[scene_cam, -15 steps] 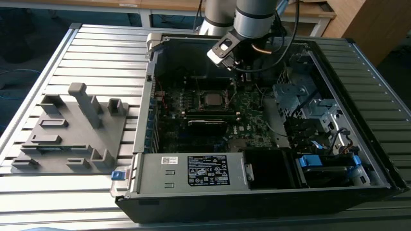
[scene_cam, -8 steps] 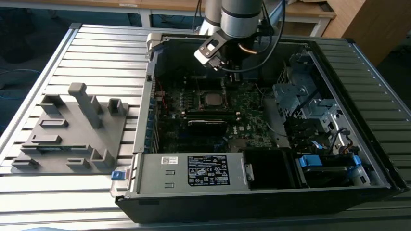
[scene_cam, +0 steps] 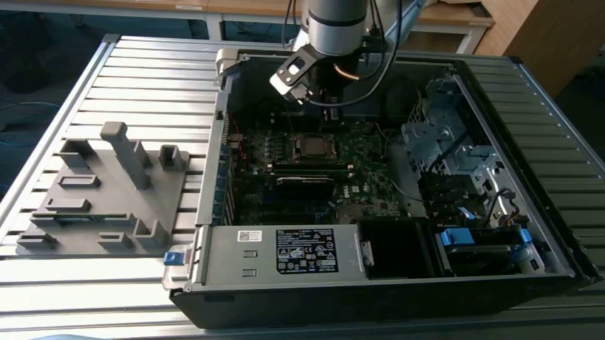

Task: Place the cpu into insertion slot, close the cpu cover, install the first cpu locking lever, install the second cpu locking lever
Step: 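Close the cpu cover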

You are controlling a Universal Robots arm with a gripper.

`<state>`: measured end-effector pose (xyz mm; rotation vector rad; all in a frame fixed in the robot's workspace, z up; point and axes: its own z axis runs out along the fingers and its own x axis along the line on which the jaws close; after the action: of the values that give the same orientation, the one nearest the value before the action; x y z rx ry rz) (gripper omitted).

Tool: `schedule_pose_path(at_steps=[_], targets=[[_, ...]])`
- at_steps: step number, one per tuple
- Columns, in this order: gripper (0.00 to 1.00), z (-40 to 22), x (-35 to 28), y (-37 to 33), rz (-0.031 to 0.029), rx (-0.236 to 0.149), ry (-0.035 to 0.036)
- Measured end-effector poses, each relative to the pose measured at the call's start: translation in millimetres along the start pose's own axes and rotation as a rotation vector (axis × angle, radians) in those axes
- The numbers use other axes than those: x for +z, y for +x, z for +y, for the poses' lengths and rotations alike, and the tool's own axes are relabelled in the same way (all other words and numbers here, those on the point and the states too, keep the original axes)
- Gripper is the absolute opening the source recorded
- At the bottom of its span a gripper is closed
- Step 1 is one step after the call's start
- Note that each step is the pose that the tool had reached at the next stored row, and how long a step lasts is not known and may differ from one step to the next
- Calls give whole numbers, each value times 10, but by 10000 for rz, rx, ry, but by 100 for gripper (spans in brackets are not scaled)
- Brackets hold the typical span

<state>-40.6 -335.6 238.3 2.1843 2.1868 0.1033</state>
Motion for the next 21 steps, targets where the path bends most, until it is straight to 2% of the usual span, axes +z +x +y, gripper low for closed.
schedule_pose_path(at_steps=[2, 8, 21], targets=[[10, -40, 1, 0, 0, 1, -4], [10, -41, 1, 0, 2, -26, -3], [10, -44, 27, 0, 190, -2325, 26]])
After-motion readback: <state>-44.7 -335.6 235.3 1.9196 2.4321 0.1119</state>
